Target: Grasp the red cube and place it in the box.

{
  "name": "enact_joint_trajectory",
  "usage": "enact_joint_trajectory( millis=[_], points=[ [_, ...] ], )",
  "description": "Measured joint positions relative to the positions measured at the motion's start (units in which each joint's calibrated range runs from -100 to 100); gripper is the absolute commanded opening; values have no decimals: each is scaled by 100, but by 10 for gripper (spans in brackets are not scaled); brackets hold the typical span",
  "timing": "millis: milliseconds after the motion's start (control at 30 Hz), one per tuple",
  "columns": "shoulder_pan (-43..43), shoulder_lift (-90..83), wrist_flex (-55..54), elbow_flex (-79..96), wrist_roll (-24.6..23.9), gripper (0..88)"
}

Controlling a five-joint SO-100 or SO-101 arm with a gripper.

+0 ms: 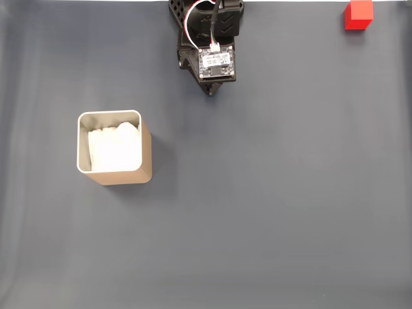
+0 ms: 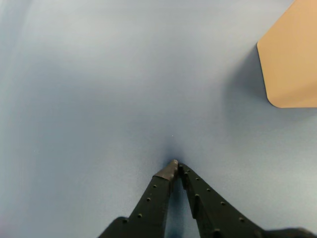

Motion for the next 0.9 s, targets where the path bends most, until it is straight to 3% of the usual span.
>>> enact_joint_trajectory(
  millis=[600,900],
  points=[
    [83,0,-24,0,-68,1],
    [83,62,-1064,-46,-469,1]
  ],
)
